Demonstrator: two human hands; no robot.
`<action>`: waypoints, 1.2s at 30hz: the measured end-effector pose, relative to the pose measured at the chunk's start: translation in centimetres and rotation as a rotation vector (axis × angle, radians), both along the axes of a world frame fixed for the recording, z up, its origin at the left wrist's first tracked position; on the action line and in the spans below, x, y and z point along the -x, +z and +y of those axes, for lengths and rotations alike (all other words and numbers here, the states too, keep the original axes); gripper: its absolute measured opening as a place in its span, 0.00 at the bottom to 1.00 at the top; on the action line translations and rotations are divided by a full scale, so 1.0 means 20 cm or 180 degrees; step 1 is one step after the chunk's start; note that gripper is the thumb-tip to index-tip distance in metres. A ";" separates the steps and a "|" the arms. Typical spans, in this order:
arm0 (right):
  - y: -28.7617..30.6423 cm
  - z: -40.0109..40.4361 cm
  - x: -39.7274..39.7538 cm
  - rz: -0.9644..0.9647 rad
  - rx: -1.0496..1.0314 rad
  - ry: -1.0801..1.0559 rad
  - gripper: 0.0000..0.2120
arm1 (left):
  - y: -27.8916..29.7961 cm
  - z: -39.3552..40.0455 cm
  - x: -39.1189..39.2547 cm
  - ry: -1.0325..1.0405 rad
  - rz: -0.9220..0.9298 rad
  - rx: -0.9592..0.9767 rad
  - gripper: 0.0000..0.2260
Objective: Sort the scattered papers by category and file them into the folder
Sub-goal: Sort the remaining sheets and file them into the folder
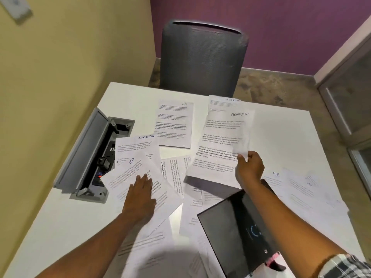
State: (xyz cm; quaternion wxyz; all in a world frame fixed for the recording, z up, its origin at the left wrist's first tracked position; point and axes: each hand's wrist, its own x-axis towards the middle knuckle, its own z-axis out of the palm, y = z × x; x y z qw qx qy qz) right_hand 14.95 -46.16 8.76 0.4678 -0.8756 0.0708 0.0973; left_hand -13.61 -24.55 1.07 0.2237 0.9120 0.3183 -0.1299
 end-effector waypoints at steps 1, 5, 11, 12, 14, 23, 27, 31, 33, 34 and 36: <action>0.00 -0.07 0.03 0.0103 -0.0012 0.0054 0.09 | 0.03 -0.05 -0.03 0.0305 -0.0348 0.0335 0.31; -0.05 -0.28 0.17 0.0559 -0.0160 0.0358 0.08 | 0.22 -0.28 -0.18 0.1521 -0.1151 0.2071 0.11; -0.10 -0.37 0.36 0.1105 -0.0422 0.0806 0.04 | 0.27 -0.46 -0.31 0.2381 -0.1285 0.3075 0.16; -0.11 -0.37 0.38 0.1181 -0.0471 0.0878 0.05 | 0.26 -0.46 -0.31 0.2434 -0.1221 0.3078 0.19; -0.13 -0.35 0.39 0.1296 -0.0557 0.1020 0.05 | 0.22 -0.43 -0.30 0.2431 -0.1103 0.3029 0.18; -0.14 -0.11 0.35 0.1726 -0.0350 0.1526 0.07 | 0.07 -0.18 -0.13 0.2556 -0.1129 0.2142 0.08; -0.19 0.04 0.27 0.1450 0.0189 0.1850 0.08 | -0.02 0.00 0.04 0.2798 -0.1084 0.1851 0.09; -0.29 0.20 0.14 0.0887 0.0825 0.2221 0.05 | -0.33 0.21 0.27 0.3113 -0.0810 0.1738 0.09; -0.34 0.28 0.09 0.0523 0.1138 0.2408 0.09 | -0.26 0.19 0.29 0.3118 -0.0780 0.1693 0.09; -0.35 0.32 0.07 0.0399 0.1249 0.2463 0.12 | -0.17 0.18 0.29 0.3136 -0.0804 0.1688 0.08; -0.37 0.42 0.03 0.0192 0.1469 0.2641 0.19 | -0.11 0.17 0.29 0.3140 -0.0858 0.1677 0.07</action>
